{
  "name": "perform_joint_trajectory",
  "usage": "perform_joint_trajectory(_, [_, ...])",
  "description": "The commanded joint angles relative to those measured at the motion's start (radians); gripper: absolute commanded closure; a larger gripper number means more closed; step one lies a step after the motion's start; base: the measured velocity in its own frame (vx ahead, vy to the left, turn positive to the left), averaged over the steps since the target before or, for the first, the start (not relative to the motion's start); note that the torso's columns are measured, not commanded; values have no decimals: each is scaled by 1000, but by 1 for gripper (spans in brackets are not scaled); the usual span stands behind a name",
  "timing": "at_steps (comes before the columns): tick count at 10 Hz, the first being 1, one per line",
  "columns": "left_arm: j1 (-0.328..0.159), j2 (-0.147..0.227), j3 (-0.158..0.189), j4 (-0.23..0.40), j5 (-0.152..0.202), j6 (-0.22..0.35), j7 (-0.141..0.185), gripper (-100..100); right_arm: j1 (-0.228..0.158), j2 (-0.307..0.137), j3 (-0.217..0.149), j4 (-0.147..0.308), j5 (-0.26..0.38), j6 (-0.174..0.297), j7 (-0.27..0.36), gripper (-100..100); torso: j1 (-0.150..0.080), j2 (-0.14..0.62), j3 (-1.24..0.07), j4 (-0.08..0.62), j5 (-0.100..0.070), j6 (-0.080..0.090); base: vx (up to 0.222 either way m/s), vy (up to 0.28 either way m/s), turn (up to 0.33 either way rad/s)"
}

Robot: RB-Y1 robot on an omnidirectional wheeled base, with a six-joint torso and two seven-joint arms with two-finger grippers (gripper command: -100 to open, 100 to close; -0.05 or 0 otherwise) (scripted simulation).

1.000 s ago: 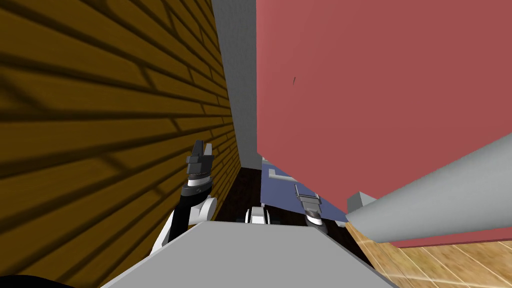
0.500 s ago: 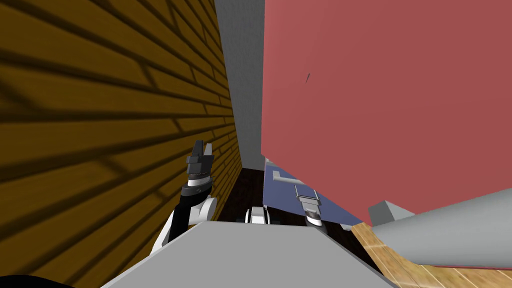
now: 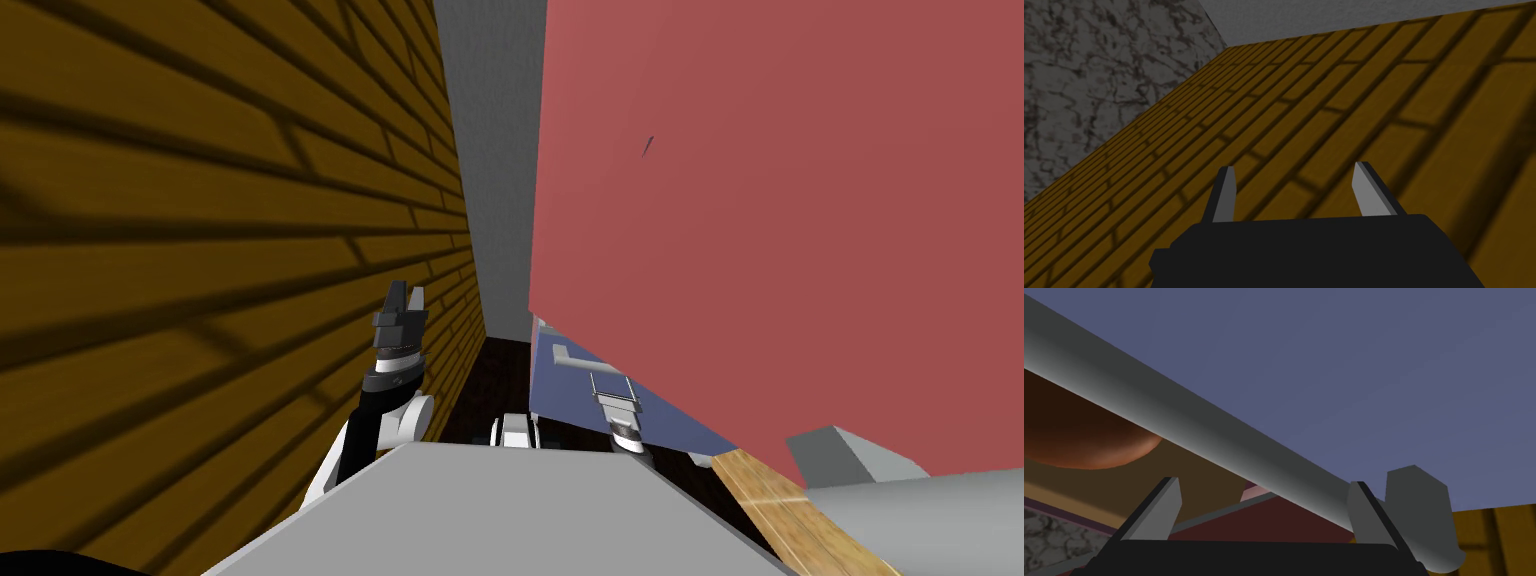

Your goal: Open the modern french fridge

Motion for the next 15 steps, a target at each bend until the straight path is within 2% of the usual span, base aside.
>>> perform_joint_trajectory(1, [0,0,0,0,0,0,0,0,-18,9,-14,50,3,-7,78,-100,1,0,0,0,0,0,31,83,12])
perform_joint_trajectory(3, [0,0,0,0,0,0,0,0,-18,9,-14,50,3,-7,120,-100,1,0,0,0,1,1,39,64,1])
perform_joint_trajectory(4, [0,0,0,0,0,0,0,0,-31,17,-24,83,4,-13,158,-100,-2,1,0,0,0,1,36,67,-6])
perform_joint_trajectory(5, [0,0,0,0,0,0,0,0,-31,17,-24,83,4,-13,181,-100,0,-1,0,-1,-1,-2,35,57,-3])
perform_joint_trajectory(6, [0,0,0,0,0,0,0,0,-43,26,-34,114,6,-19,213,-100,0,-3,-2,-1,-1,-2,32,64,-4])
perform_joint_trajectory(7, [0,0,0,0,0,0,0,0,-43,26,-34,114,6,-19,236,-100,2,-5,-2,-2,-1,-4,37,60,-4])
perform_joint_trajectory(8, [0,0,0,0,0,0,0,0,-53,36,-44,141,7,-28,268,-100,2,-7,-3,-2,-1,-5,46,71,-4])
perform_joint_trajectory(11, [0,0,0,0,0,0,0,0,-63,48,-53,165,8,-39,332,-100,4,-11,-5,-4,-3,-10,27,52,2])
perform_joint_trajectory(13, [0,0,0,0,0,0,0,0,-80,77,-70,204,9,-72,396,-100,5,-13,-6,-4,-3,-10,42,72,16])
perform_joint_trajectory(15, [0,0,0,0,0,0,0,0,-80,77,-70,204,9,-72,406,-100,6,-13,-6,-4,-2,-12,20,40,-21])
